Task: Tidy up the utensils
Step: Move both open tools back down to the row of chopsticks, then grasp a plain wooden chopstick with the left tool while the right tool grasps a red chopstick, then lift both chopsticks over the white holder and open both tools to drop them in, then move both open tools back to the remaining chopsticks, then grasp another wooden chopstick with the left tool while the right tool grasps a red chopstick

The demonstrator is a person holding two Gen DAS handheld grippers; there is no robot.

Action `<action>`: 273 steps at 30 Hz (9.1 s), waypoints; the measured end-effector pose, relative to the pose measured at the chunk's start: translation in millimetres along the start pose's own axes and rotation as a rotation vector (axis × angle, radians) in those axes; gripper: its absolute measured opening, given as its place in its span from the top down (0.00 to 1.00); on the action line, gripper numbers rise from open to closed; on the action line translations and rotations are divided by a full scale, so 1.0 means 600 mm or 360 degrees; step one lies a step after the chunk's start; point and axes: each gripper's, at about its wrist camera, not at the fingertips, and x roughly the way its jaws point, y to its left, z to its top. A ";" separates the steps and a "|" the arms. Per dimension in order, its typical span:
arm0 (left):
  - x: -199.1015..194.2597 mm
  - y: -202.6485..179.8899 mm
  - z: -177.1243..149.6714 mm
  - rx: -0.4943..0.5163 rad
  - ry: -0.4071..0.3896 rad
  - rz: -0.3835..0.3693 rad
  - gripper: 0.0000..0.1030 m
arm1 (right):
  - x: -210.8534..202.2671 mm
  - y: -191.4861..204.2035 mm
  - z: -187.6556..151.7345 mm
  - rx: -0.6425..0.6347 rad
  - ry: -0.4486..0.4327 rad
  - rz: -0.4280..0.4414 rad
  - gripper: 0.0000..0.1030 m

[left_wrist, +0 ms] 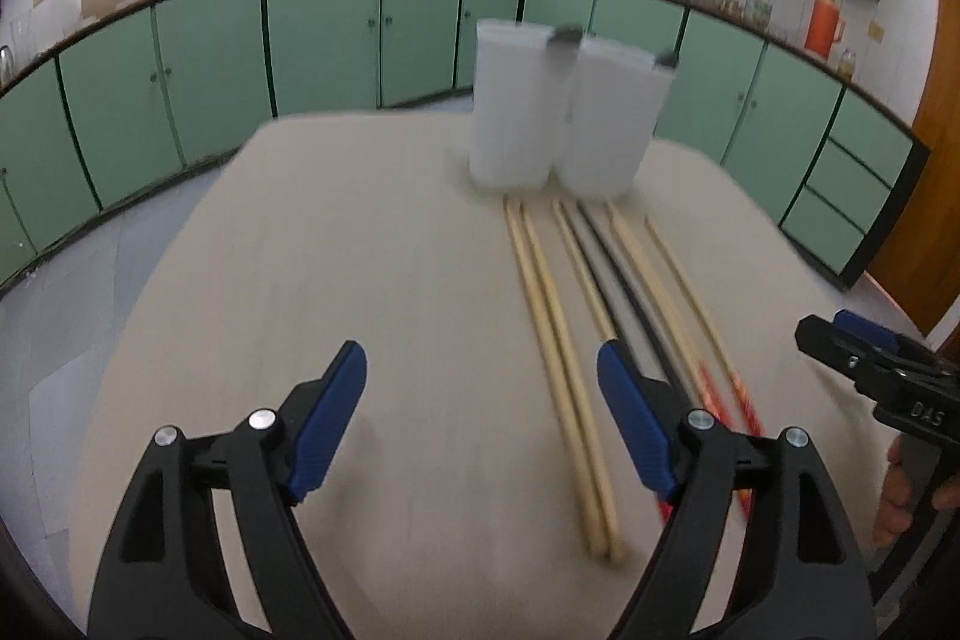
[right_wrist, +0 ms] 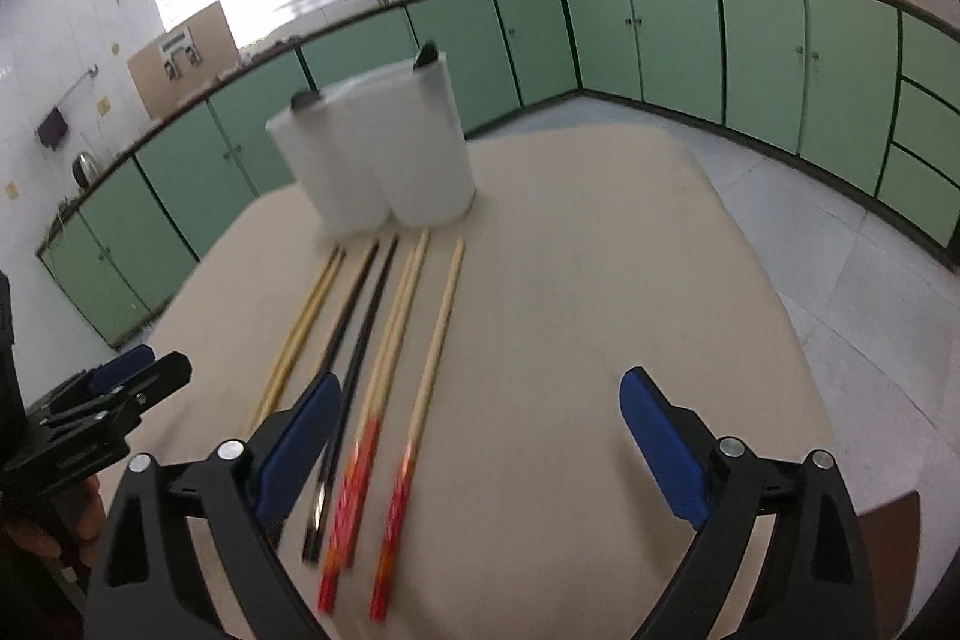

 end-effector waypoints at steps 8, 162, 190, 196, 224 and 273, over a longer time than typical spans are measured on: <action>0.013 -0.011 -0.047 0.0074 0.0148 0.0009 0.26 | -0.010 0.003 -0.044 0.0015 0.0102 0.0003 0.26; -0.232 -0.074 0.404 0.0192 -0.0814 -0.0081 0.94 | -0.217 0.098 0.459 -0.0495 -0.0542 0.0279 0.95; 0.017 -0.044 0.388 0.0144 -0.0408 -0.0012 0.88 | 0.006 0.039 0.406 -0.0308 -0.0281 0.0201 0.84; -0.024 -0.025 0.363 0.0101 -0.0485 0.0009 0.56 | -0.031 0.027 0.384 -0.0273 -0.0356 0.0184 0.58; -0.037 -0.017 -0.015 0.0168 0.0003 0.0069 0.25 | -0.035 0.019 -0.021 -0.0190 0.0024 0.0034 0.23; -0.017 -0.019 -0.089 0.0101 0.0189 0.0160 0.92 | -0.017 0.073 -0.100 -0.0371 0.0179 0.0051 0.58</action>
